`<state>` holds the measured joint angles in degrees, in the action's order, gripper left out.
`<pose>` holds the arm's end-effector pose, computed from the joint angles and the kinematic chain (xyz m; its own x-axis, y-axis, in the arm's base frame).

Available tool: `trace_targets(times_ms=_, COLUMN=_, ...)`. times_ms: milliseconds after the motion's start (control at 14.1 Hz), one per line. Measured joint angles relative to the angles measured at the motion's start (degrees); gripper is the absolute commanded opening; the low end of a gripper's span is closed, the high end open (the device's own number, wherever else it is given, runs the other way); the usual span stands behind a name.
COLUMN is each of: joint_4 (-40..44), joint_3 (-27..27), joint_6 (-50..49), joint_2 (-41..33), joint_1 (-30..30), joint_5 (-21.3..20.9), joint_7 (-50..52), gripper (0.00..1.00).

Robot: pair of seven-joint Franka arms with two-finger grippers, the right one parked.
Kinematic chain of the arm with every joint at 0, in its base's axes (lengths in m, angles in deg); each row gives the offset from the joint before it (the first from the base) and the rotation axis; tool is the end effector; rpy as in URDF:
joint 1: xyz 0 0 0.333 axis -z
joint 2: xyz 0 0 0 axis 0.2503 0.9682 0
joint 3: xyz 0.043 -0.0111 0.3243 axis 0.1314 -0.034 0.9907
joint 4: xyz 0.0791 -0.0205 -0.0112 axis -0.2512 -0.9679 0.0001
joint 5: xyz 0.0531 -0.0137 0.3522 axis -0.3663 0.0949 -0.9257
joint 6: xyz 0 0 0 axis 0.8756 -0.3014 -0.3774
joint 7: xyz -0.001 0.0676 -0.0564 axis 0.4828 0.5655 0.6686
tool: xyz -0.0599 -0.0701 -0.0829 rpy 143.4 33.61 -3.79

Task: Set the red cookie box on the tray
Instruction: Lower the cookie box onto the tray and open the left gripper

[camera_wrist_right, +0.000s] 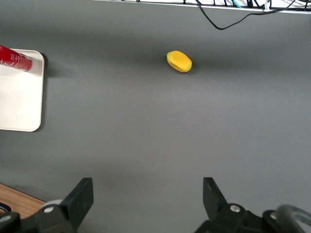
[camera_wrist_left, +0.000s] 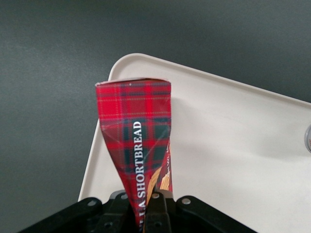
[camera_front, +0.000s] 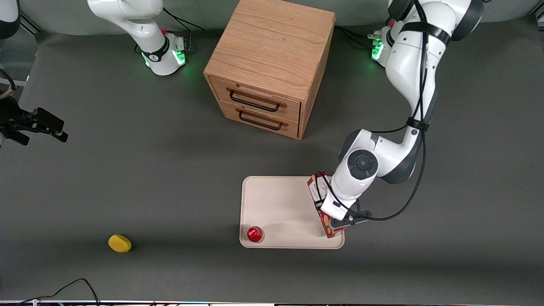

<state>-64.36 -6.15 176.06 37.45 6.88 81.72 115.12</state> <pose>0.6585 -0.3203 0.2744 0.9582 0.2603 0.1190 0.2445 -0.9606 0.1323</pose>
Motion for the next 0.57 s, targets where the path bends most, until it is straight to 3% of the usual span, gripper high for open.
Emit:
trace_targets(times_ms=141, joint_4=0.0, joint_3=0.0, joint_6=1.0, joint_2=0.9, joint_1=-0.4, joint_5=-0.2, joint_7=0.0, gripper=0.0)
trace_targets(times_ms=212, joint_4=0.0, joint_3=0.1, joint_6=1.5, joint_2=1.3, joint_1=-0.7, joint_5=-0.3, joint_7=0.0, gripper=0.13)
trace_targets(times_ms=283, joint_4=0.0, joint_3=0.1, joint_6=1.9, joint_2=1.7, joint_1=-1.0, joint_5=-0.4, joint_7=-0.1, gripper=0.48)
trace_targets(times_ms=354, joint_4=0.0, joint_3=0.1, joint_6=2.1, joint_2=1.9, joint_1=-1.2, joint_5=-0.7, joint_7=-0.1, gripper=0.95)
trace_targets(times_ms=424, joint_4=0.0, joint_3=0.1, joint_6=2.4, joint_2=2.1, joint_1=-1.4, joint_5=-0.9, joint_7=-0.1, gripper=1.0)
trace_targets(times_ms=566, joint_4=0.0, joint_3=0.1, joint_6=2.7, joint_2=2.2, joint_1=-1.6, joint_5=-1.0, joint_7=-0.1, gripper=1.0)
